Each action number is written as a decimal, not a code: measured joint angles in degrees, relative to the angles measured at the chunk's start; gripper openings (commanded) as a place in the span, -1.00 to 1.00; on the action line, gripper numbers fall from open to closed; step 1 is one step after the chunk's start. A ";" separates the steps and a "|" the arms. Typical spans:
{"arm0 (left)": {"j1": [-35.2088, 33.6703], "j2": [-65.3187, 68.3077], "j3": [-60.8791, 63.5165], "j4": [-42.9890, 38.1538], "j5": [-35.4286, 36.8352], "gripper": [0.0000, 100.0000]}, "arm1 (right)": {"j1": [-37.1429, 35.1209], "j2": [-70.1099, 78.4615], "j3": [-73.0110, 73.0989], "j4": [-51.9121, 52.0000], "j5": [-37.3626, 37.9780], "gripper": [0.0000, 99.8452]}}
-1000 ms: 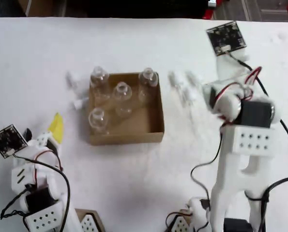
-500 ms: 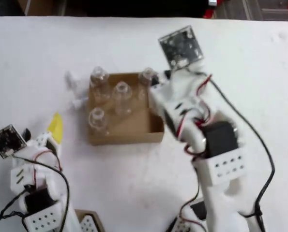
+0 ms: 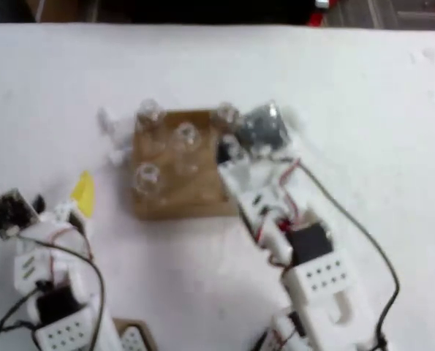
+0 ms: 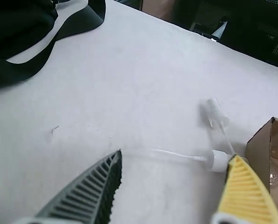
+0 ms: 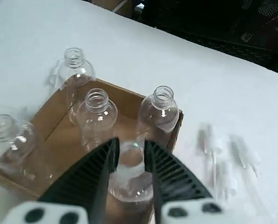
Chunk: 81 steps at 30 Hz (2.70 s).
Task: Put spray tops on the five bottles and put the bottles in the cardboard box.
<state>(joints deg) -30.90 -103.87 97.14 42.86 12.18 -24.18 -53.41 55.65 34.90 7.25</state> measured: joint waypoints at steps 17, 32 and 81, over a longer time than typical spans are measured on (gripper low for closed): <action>0.00 0.00 0.00 0.00 0.00 -0.35 | -3.43 2.20 3.52 -2.29 -1.14 -0.97; 0.00 0.00 0.00 0.00 0.00 -0.35 | -3.43 2.37 3.52 -2.29 -1.14 -0.74; 0.00 0.00 0.00 10.99 -27.60 -0.95 | 19.25 -47.03 32.00 5.71 -6.51 -0.75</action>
<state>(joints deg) -30.90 -103.87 97.14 53.85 -15.43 -4.92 -100.44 87.65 40.62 0.75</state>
